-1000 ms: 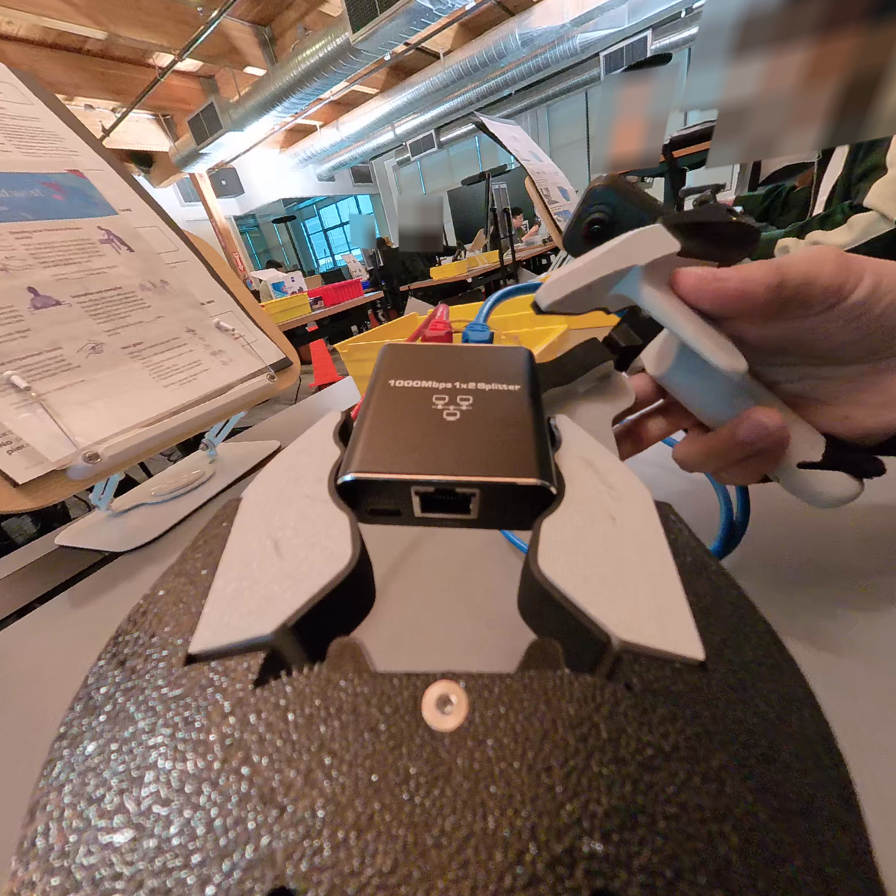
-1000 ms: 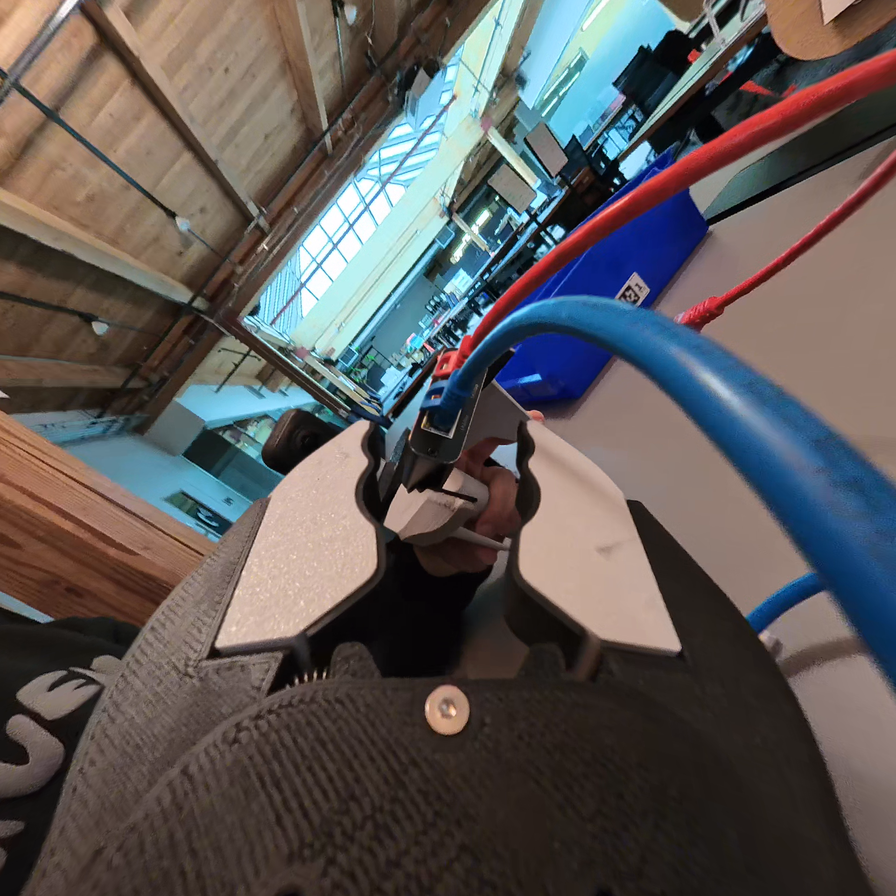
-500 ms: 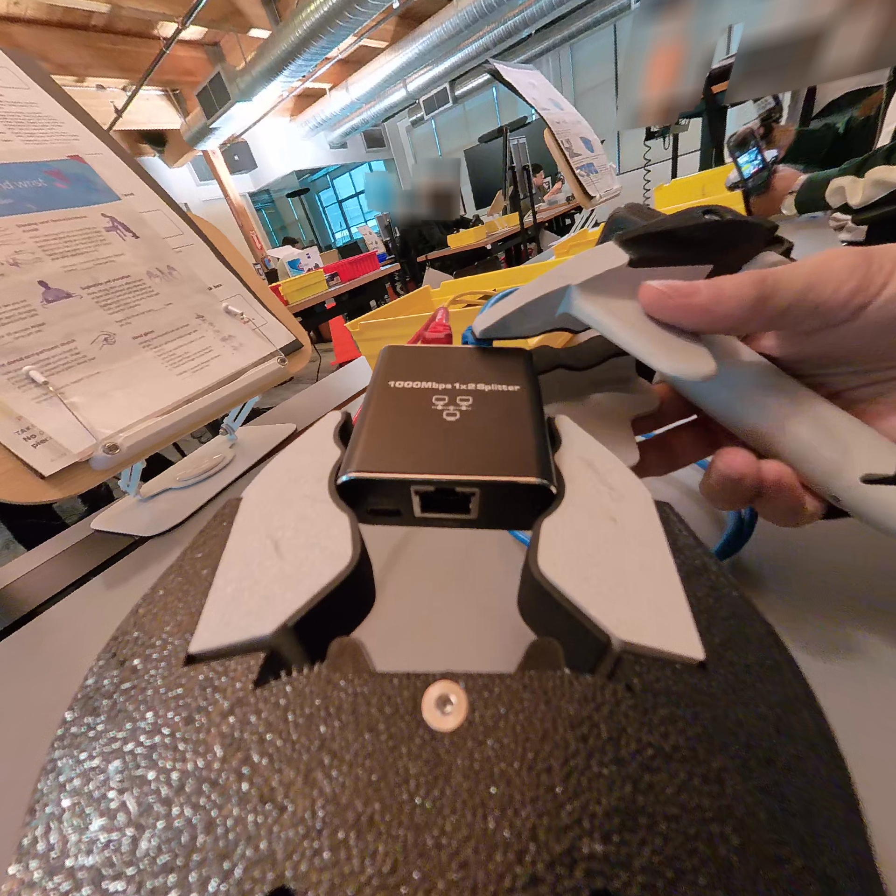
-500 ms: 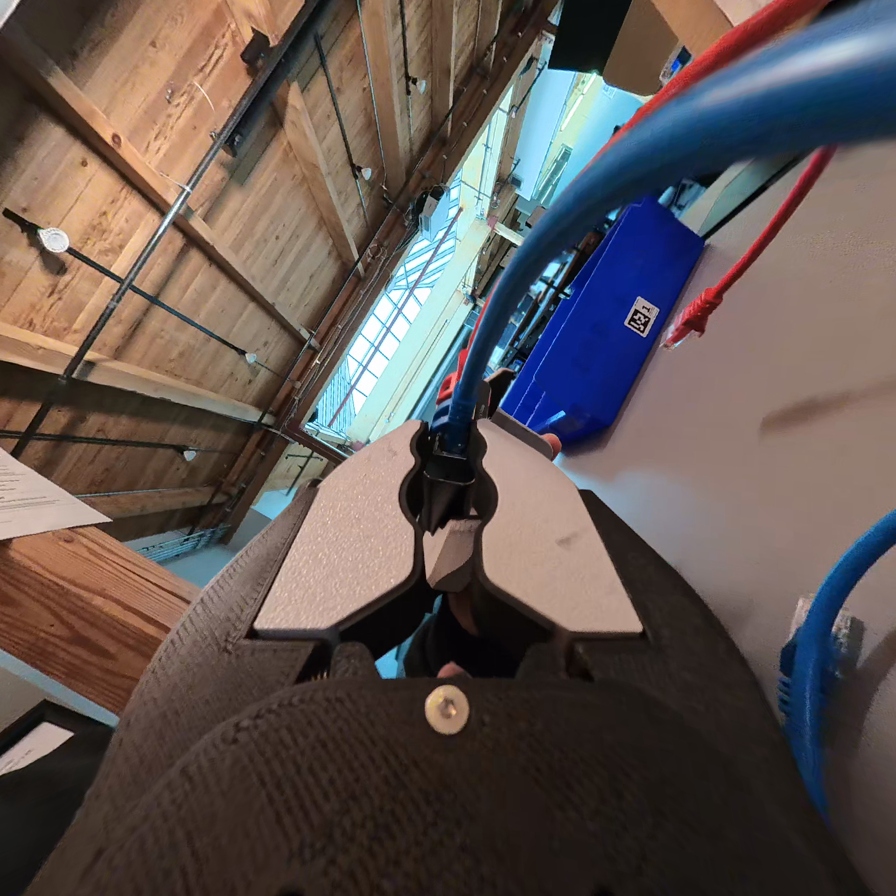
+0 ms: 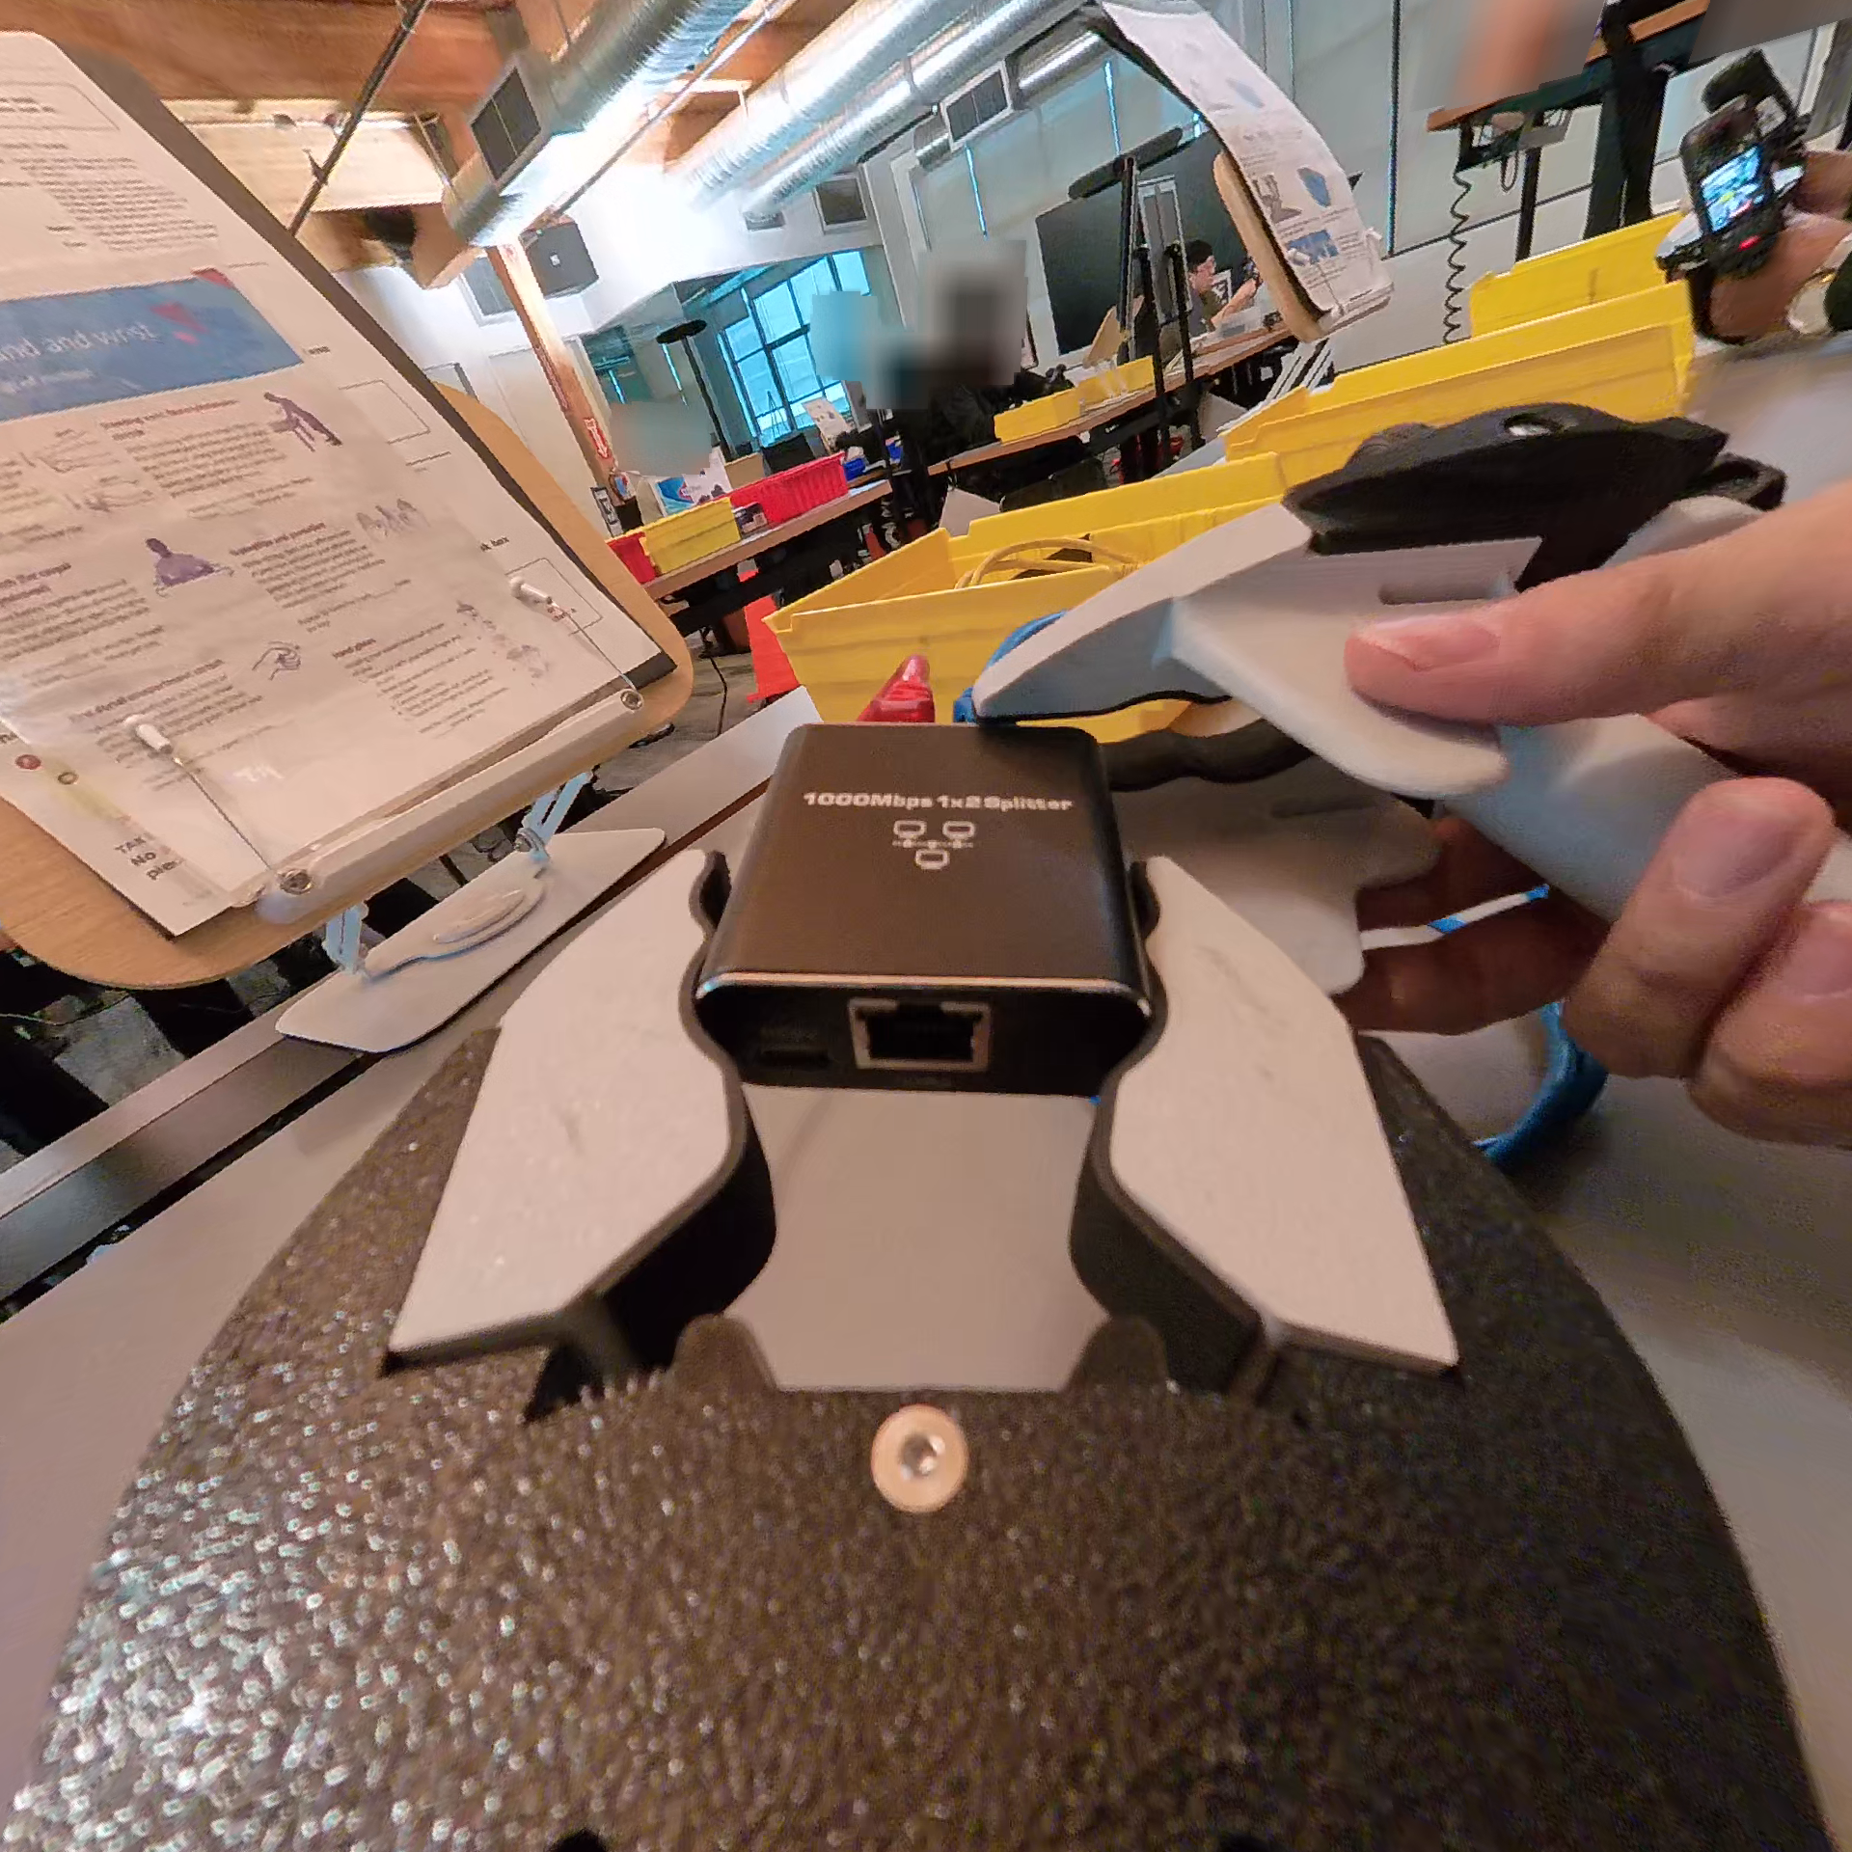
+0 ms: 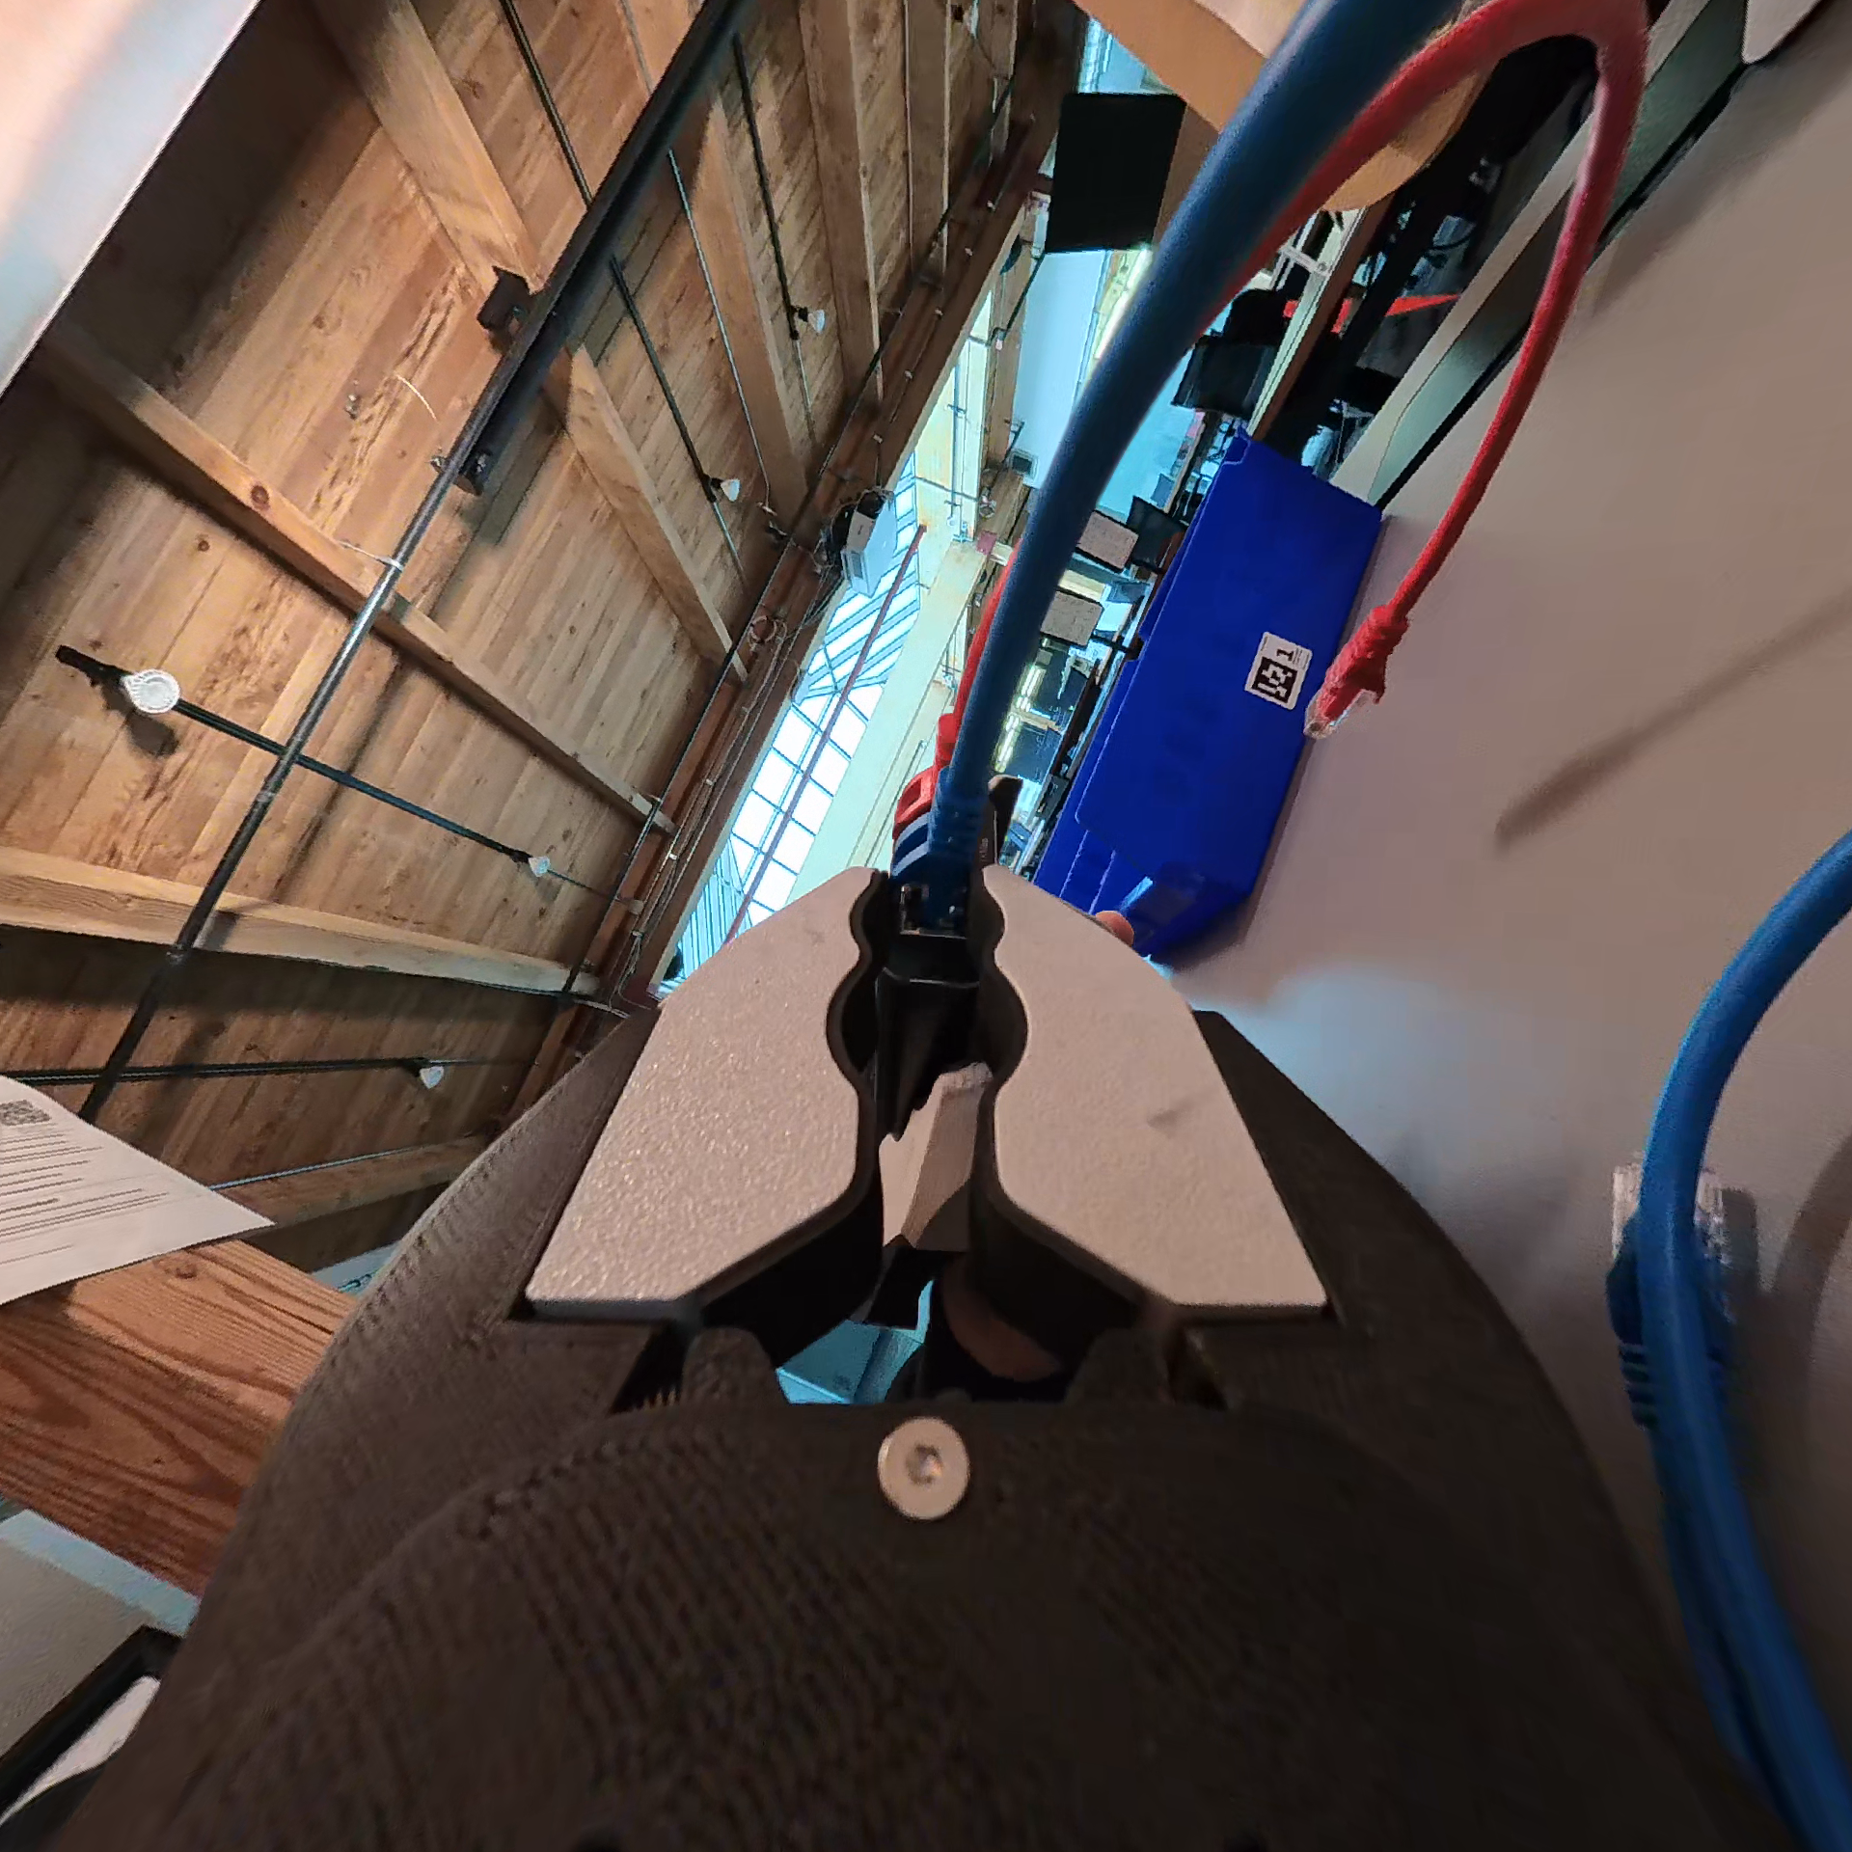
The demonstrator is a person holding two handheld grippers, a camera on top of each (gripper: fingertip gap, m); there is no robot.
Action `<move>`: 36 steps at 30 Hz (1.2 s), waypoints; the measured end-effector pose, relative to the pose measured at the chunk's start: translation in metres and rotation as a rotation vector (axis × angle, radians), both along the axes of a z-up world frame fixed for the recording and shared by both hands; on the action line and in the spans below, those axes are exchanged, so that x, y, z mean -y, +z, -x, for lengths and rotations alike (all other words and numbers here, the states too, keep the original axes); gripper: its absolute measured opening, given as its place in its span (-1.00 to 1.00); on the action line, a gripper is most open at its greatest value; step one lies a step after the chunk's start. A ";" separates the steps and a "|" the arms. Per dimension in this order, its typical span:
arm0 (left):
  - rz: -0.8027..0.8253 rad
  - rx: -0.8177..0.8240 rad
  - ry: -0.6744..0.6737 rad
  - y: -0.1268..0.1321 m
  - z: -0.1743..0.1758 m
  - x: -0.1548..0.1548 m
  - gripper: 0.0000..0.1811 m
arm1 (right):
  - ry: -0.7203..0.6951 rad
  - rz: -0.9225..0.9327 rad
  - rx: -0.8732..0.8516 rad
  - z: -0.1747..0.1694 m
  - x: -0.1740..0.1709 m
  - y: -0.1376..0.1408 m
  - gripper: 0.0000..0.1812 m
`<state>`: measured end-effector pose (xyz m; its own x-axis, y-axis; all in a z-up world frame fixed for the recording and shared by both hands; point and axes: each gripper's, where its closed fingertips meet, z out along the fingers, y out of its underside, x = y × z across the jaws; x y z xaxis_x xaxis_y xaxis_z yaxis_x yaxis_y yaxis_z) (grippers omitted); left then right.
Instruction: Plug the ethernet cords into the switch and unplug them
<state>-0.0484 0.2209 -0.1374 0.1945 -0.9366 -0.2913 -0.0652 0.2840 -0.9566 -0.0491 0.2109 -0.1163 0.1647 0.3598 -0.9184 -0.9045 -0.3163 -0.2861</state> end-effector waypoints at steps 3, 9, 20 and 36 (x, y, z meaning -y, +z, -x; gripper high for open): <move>-0.009 -0.007 0.018 -0.001 -0.001 -0.001 -0.19 | -0.009 -0.005 0.006 -0.001 -0.001 -0.001 -0.86; -0.027 -0.011 0.075 -0.001 0.000 -0.007 -0.19 | -0.027 0.007 -0.041 -0.002 -0.007 -0.003 -0.86; -0.068 0.033 0.089 0.004 0.006 -0.012 -0.19 | 0.045 -0.086 0.011 0.006 -0.010 0.000 -0.87; -0.064 0.101 0.086 0.013 0.010 -0.014 -0.19 | 0.057 -0.131 0.162 0.010 -0.013 0.004 -0.87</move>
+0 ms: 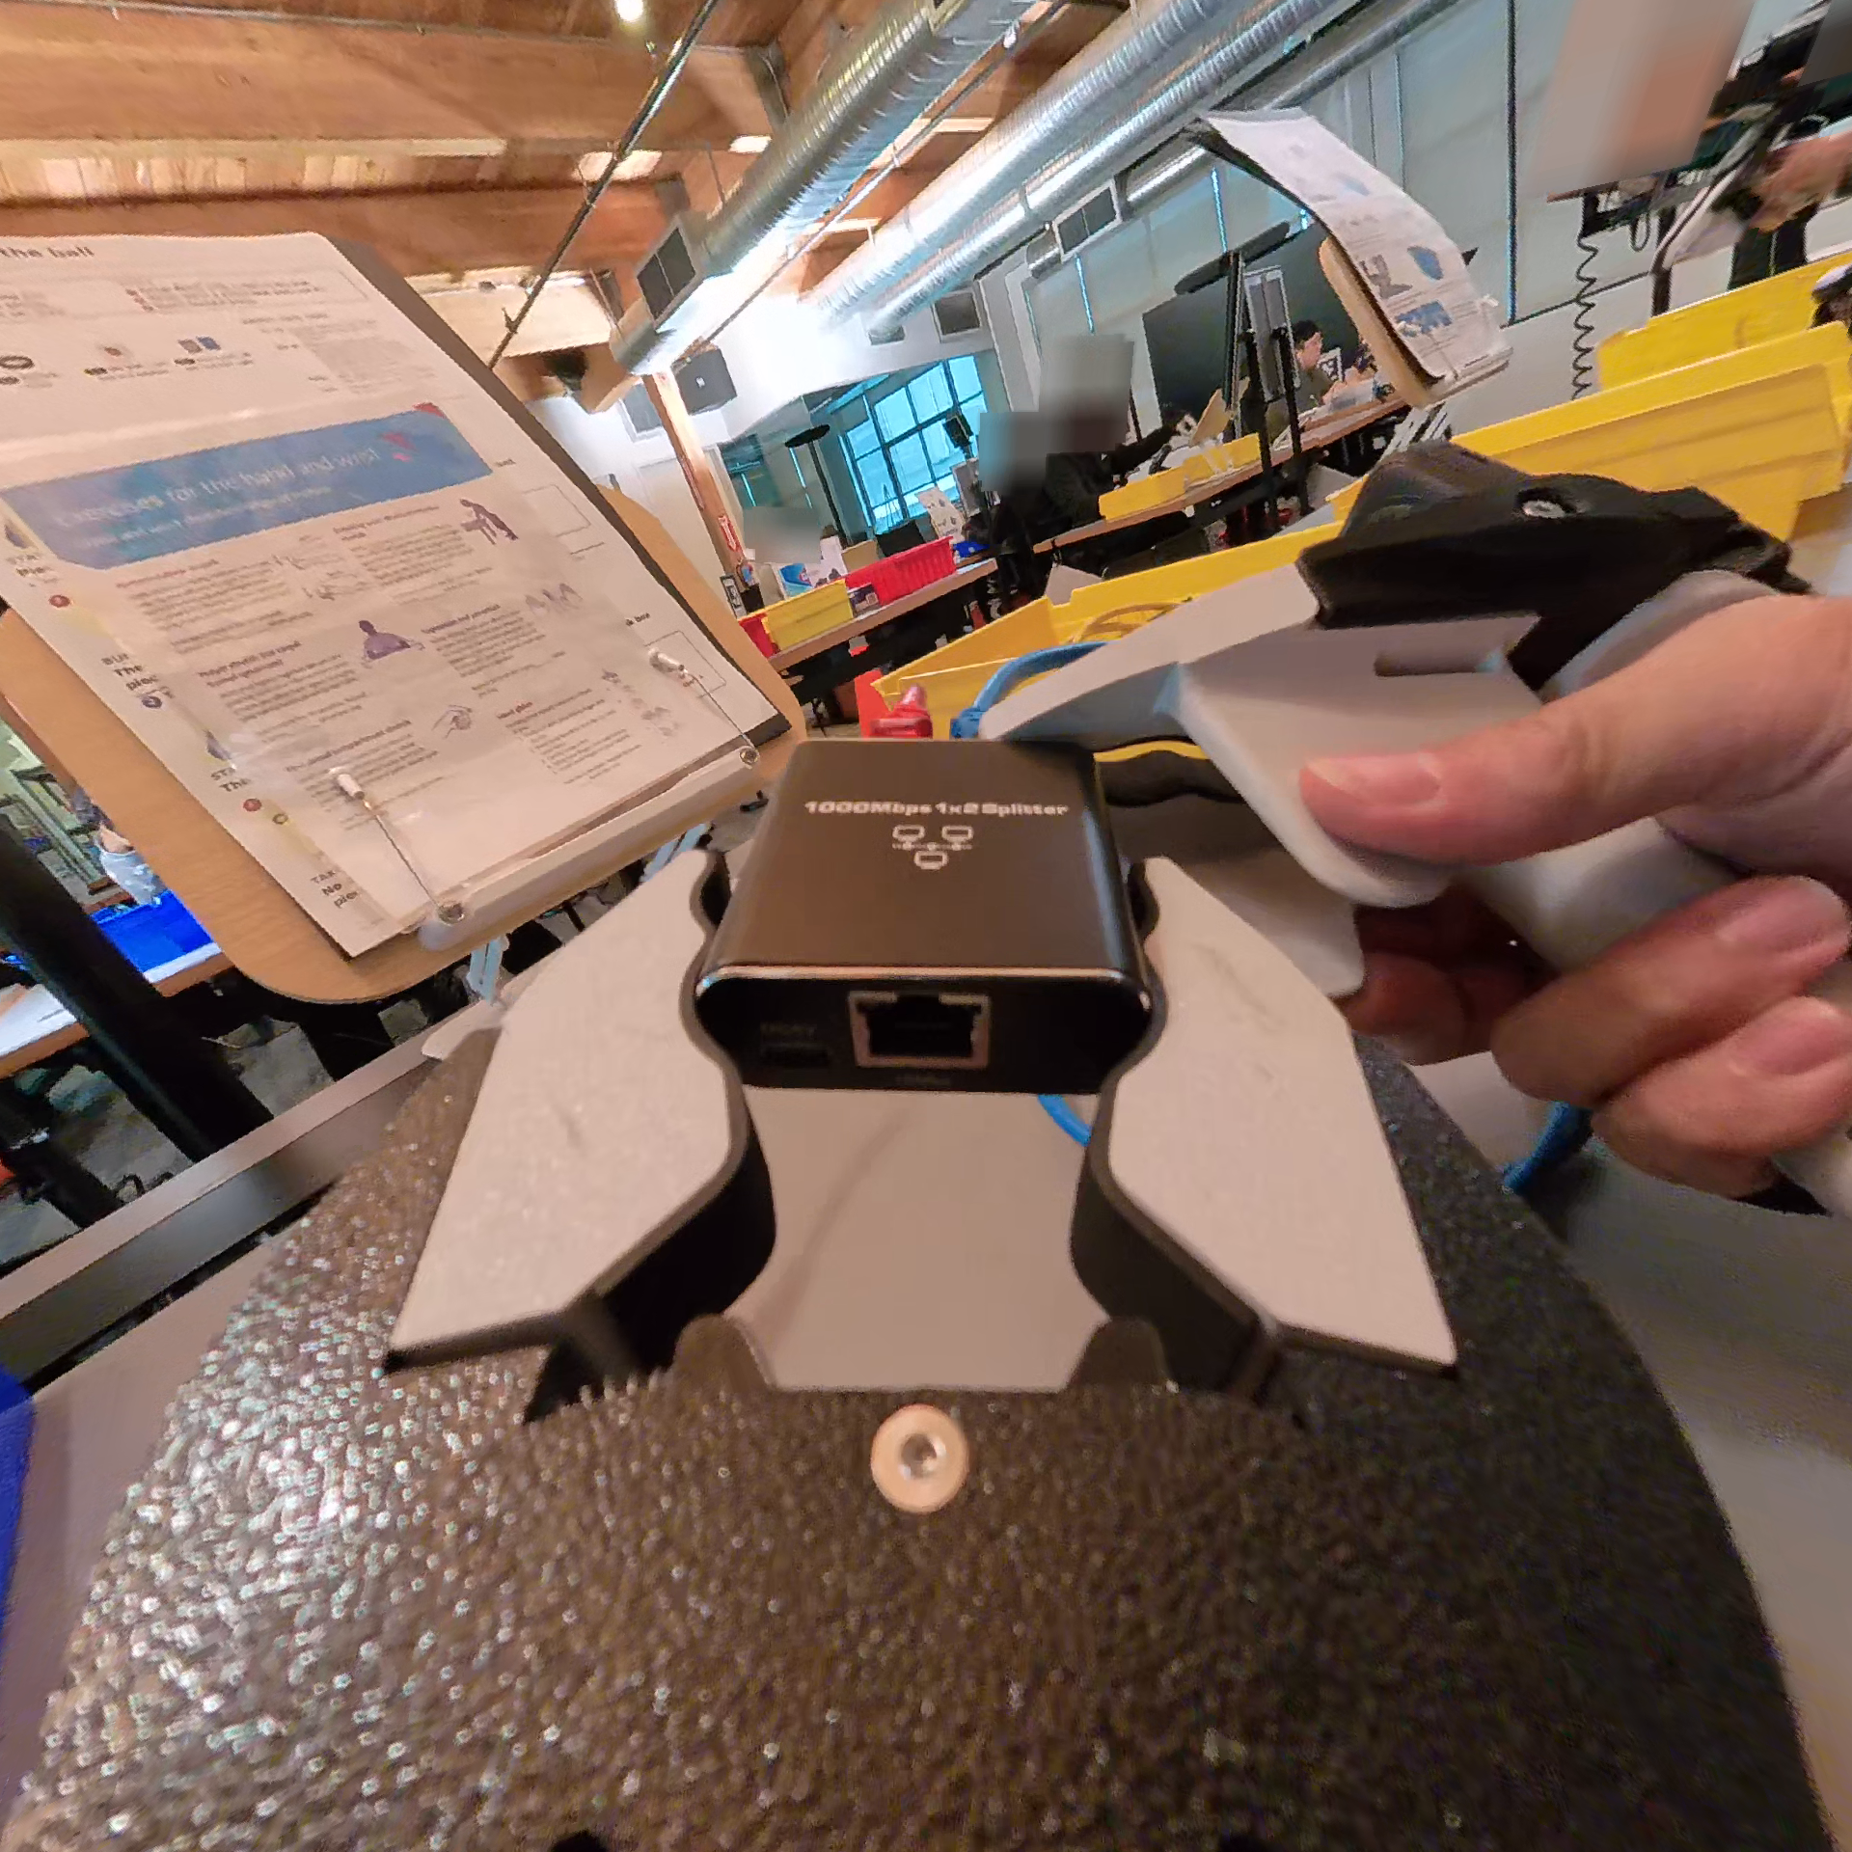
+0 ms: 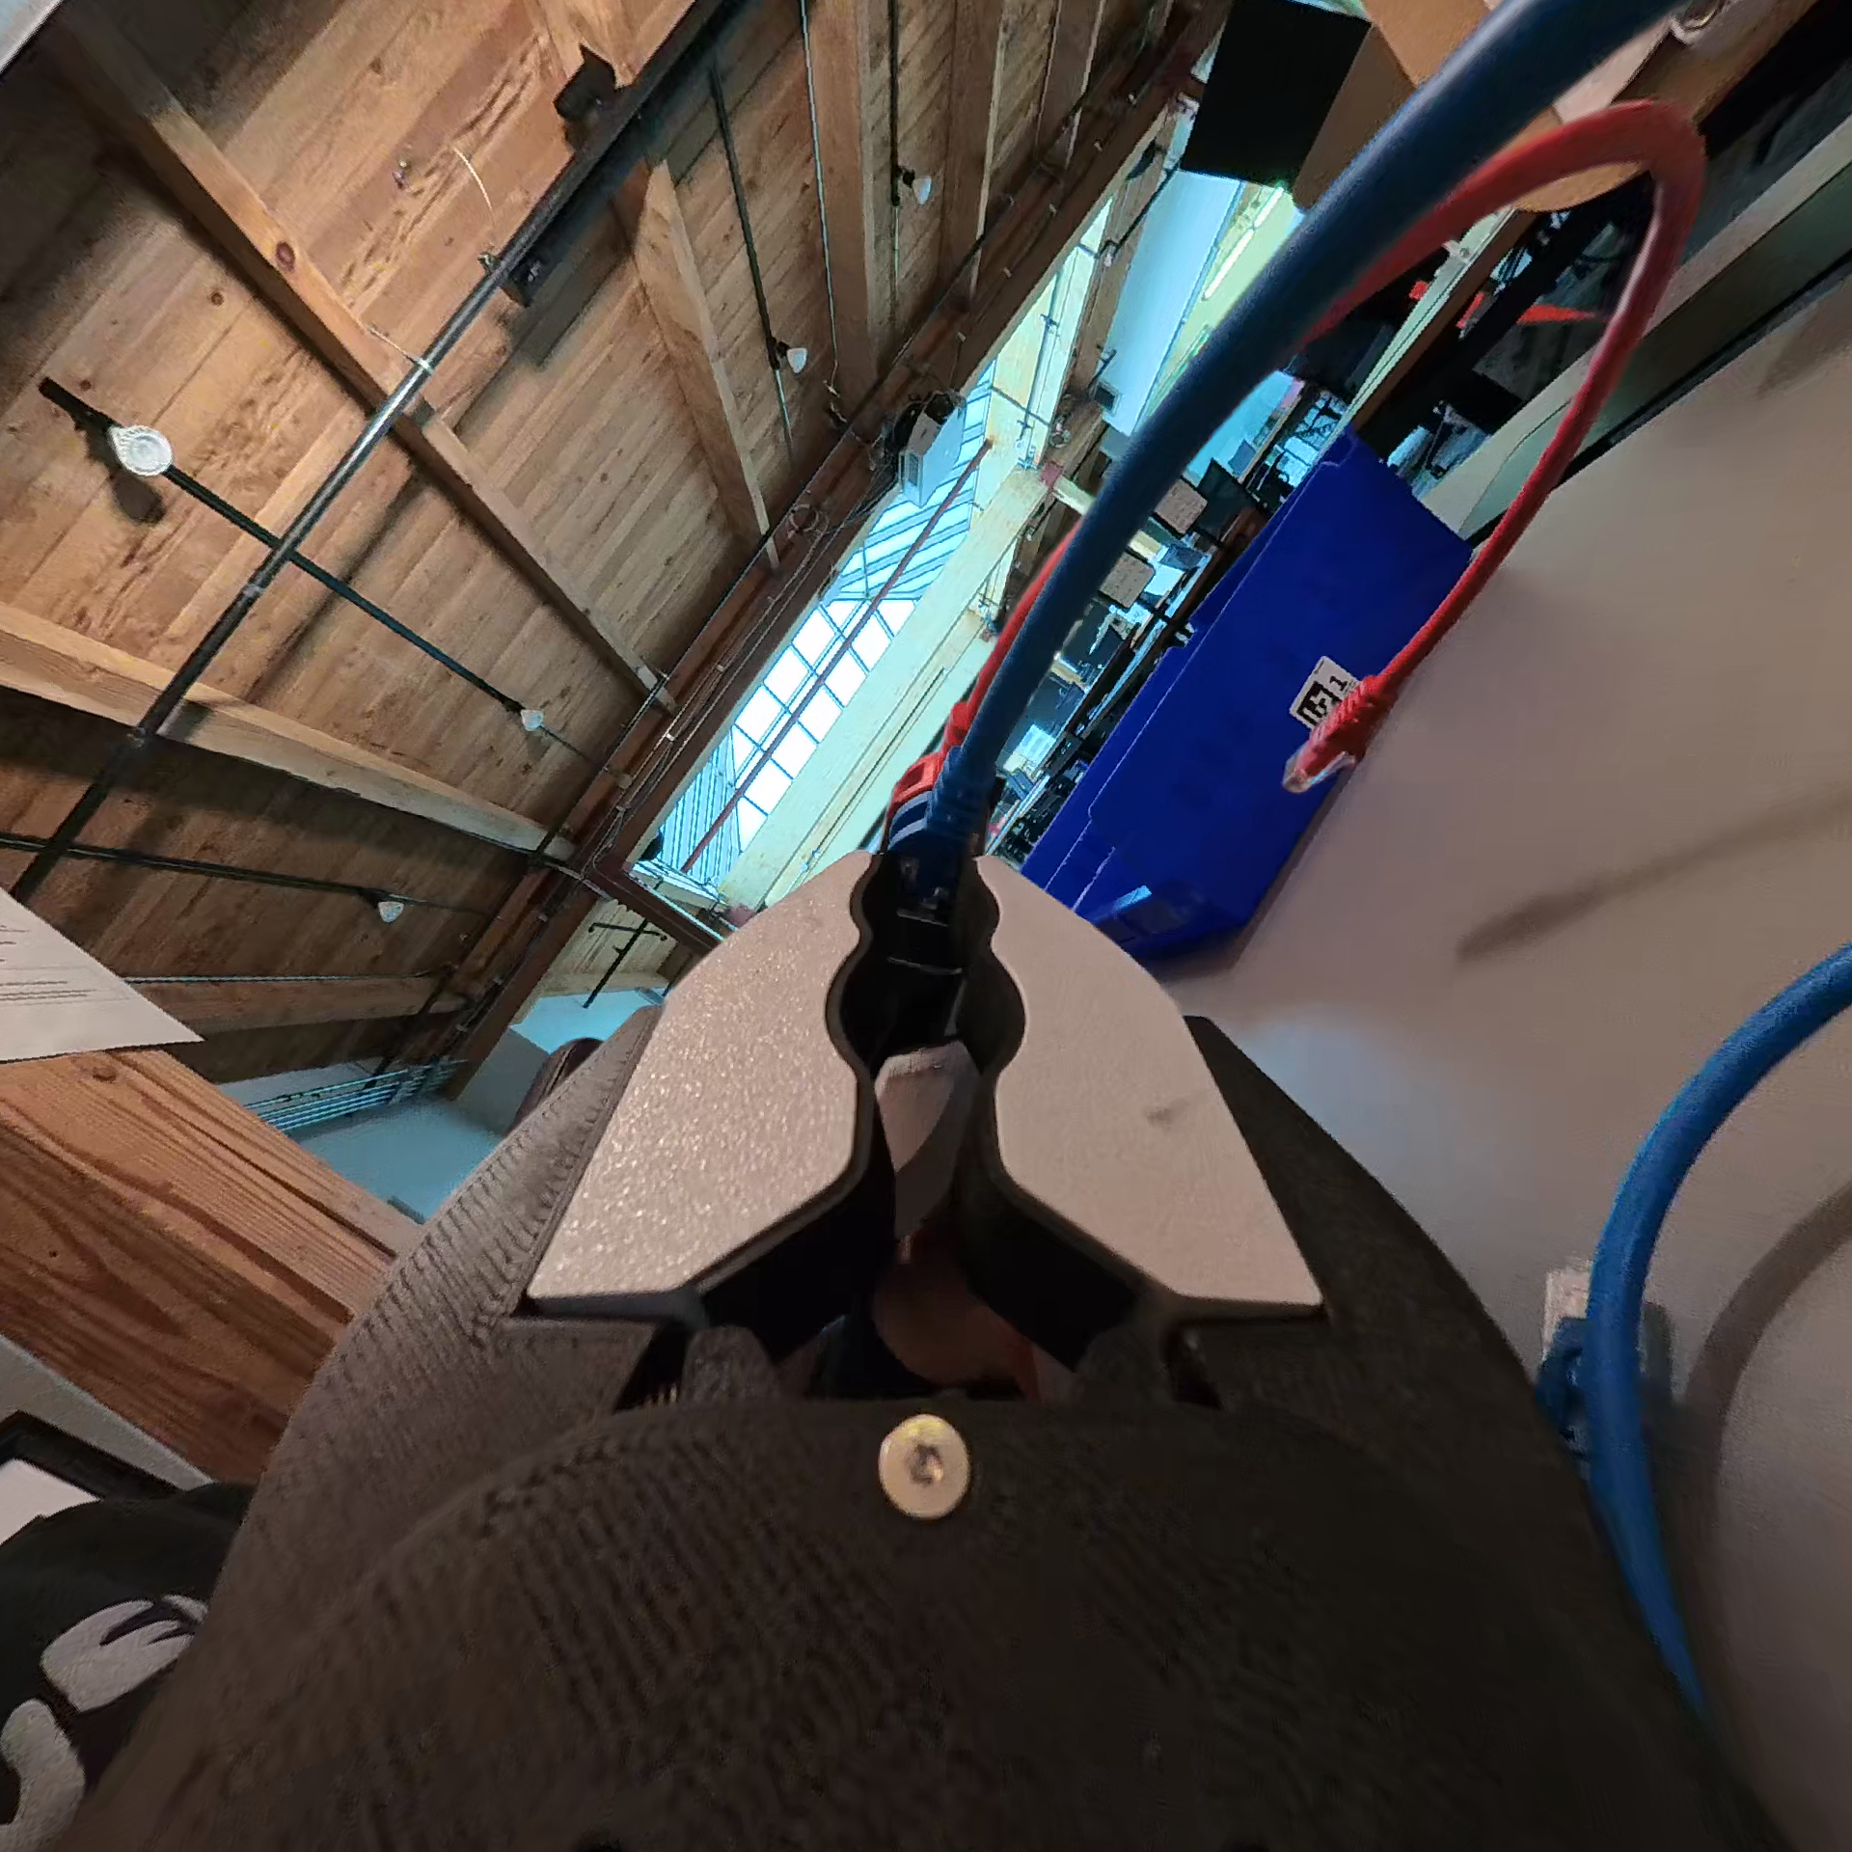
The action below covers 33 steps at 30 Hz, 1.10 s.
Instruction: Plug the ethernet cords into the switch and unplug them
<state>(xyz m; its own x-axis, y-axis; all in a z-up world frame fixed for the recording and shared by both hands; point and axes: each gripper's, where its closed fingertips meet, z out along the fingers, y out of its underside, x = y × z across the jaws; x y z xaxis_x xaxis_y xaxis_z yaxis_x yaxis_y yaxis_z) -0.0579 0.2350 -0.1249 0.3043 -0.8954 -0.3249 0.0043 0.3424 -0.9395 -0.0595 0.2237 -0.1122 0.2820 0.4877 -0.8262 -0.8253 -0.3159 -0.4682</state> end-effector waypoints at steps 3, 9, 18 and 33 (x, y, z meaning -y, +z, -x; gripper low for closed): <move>0.070 0.020 -0.041 -0.001 0.000 0.000 -0.19 | -0.004 -0.001 0.020 0.001 -0.001 -0.001 -0.87; 0.046 0.039 -0.040 0.003 0.001 0.001 -0.19 | -0.012 -0.003 0.018 0.001 0.000 0.001 -0.87; 0.136 0.102 -0.073 0.008 0.006 -0.001 -0.19 | -0.086 -0.049 0.136 -0.015 -0.002 0.011 -0.91; 0.135 0.124 -0.048 0.010 0.015 -0.012 -0.19 | 0.079 -0.027 0.968 -0.118 0.048 0.088 -0.87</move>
